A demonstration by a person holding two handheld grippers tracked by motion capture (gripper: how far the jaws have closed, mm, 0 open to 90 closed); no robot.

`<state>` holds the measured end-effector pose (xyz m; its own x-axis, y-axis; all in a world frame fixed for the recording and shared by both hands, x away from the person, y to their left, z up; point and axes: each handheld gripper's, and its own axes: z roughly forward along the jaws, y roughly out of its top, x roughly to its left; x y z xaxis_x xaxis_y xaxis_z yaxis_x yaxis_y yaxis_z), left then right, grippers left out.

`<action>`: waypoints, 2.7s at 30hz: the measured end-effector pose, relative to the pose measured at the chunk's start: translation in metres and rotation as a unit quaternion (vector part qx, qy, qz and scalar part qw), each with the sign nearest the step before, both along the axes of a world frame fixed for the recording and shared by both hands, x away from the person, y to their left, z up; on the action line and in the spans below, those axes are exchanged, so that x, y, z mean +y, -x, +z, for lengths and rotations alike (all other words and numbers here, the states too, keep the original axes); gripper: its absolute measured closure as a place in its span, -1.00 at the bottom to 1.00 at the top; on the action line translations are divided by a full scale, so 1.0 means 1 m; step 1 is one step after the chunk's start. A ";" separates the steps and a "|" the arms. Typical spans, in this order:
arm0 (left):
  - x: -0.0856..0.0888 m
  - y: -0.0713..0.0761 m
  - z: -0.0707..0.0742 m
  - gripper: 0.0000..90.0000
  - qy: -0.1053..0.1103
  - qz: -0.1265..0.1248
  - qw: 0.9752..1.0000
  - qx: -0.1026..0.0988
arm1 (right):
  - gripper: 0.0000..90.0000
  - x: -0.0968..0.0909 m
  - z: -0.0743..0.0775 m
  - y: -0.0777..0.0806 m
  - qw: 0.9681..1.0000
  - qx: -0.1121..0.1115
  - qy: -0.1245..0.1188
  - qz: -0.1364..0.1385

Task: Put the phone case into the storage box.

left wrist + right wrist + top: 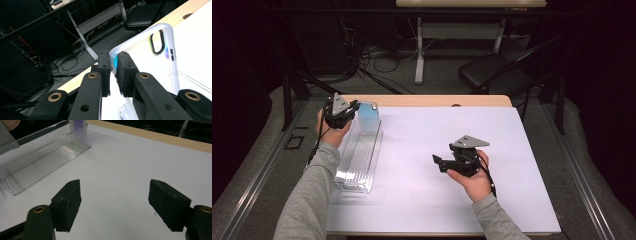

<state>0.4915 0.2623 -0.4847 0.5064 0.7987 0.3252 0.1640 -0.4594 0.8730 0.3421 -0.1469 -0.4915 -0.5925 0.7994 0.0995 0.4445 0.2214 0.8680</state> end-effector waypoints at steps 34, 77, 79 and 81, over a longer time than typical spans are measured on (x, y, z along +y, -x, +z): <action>0.001 -0.002 -0.002 0.59 -0.003 0.012 1.000 -0.002 | -0.42 0.000 0.000 0.000 1.000 -0.002 0.002 0.001; 0.002 0.005 0.006 -0.07 -0.008 0.035 0.999 0.005 | -0.42 0.000 0.001 0.001 1.000 -0.006 -0.001 0.002; 0.003 0.005 0.007 -0.07 -0.003 0.034 0.999 0.007 | -0.42 0.000 0.001 0.001 1.000 -0.006 -0.001 0.002; 0.004 0.006 0.008 -0.08 -0.004 0.035 0.999 0.008 | -0.42 0.000 0.001 0.001 1.000 -0.006 -0.002 0.002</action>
